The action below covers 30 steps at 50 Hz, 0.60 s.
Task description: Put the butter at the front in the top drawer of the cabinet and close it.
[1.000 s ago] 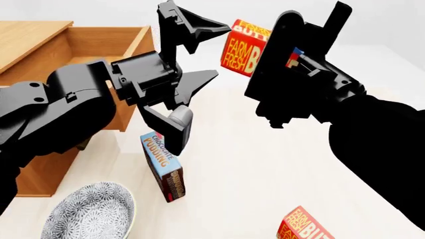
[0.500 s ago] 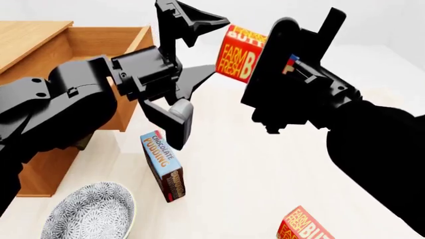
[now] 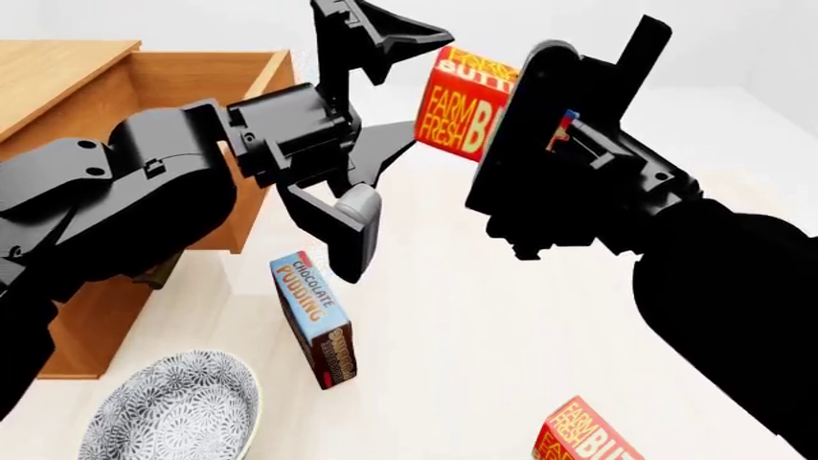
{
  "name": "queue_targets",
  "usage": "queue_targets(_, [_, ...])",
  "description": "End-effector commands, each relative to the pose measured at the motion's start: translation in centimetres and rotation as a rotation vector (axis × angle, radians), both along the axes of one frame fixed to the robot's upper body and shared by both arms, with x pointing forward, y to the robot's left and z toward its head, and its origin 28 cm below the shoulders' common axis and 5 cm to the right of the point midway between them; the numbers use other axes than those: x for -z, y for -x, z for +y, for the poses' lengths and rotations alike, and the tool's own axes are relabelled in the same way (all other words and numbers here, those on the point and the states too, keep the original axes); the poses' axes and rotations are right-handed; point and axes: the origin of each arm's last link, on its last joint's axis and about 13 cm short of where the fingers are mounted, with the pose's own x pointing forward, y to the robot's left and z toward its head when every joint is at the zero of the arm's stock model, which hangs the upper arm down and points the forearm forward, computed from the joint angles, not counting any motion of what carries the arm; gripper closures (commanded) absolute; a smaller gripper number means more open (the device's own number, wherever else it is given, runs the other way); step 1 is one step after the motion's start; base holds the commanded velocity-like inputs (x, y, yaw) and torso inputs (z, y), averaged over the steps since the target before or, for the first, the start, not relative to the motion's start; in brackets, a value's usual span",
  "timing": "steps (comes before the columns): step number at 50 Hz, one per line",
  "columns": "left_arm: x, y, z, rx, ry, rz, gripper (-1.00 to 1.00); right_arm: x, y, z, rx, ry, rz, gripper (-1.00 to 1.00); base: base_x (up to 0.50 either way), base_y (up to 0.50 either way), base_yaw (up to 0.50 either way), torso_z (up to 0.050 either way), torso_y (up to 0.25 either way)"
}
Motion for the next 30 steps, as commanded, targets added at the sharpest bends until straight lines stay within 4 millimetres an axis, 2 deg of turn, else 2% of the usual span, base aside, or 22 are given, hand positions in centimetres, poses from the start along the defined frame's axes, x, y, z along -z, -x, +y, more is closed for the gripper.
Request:
queue_targets(1, [-0.38,-0.11,-0.67,0.037,0.023,-0.009,-1.0,-0.76,0.31,0.29,-0.02,-0.001,-0.078,1.0,0.0,0.0,0.0,0.0,0.0])
queue_targets(30, [0.32,0.25,-1.3,0.095,0.007,0.029,-1.0,-0.84,-0.03,0.53,-0.033,-0.007,-0.075,1.0,0.0,0.0,0.0,0.0,0.001])
